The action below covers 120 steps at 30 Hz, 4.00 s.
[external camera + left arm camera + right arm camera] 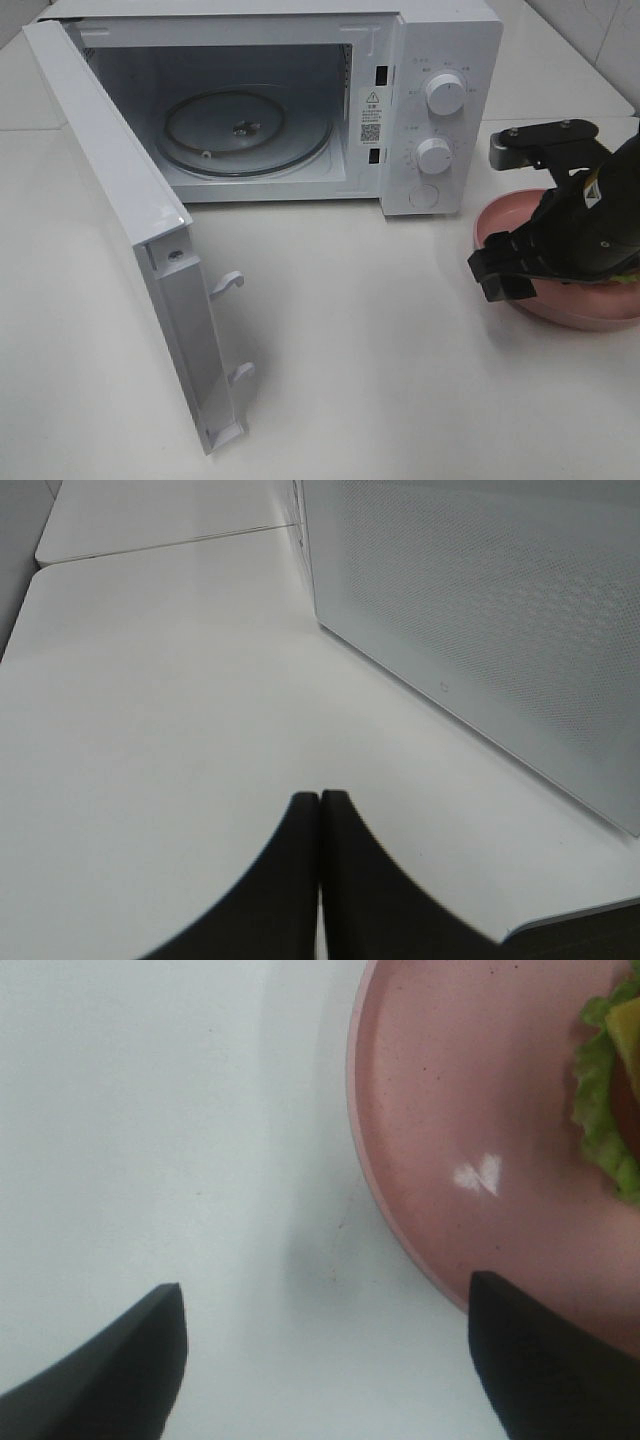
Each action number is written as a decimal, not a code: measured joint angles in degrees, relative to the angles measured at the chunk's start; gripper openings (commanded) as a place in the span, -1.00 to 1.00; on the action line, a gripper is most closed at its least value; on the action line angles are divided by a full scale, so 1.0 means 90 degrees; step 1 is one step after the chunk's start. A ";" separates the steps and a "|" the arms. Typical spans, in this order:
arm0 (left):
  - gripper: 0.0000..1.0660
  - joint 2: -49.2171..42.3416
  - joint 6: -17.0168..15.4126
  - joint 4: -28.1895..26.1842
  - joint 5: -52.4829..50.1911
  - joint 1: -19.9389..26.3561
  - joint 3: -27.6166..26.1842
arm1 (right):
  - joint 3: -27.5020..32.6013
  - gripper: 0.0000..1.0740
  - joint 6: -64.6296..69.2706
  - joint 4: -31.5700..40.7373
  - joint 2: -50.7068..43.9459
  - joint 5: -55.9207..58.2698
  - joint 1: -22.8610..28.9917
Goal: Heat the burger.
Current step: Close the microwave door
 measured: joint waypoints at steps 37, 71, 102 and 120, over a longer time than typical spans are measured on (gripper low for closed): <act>-0.99 0.0000 0.0000 0.0000 0.0000 0.0000 0.0000 | 0.0000 0.42 -0.0191 0.0006 -0.2419 0.2126 -0.1528; -0.99 0.0000 0.0000 0.0000 0.0000 0.0000 0.0000 | 0.1280 0.42 -0.1267 0.0796 -0.9135 0.3514 -0.1687; -0.99 0.0439 0.0236 -0.0127 -0.1738 0.0000 -0.0115 | 0.1420 0.42 -0.1572 0.1070 -0.9702 0.3680 -0.1687; -0.99 0.5551 0.2196 -0.2279 -0.5602 -0.0051 -0.0102 | 0.1420 0.42 -0.1572 0.1070 -0.9702 0.3680 -0.1687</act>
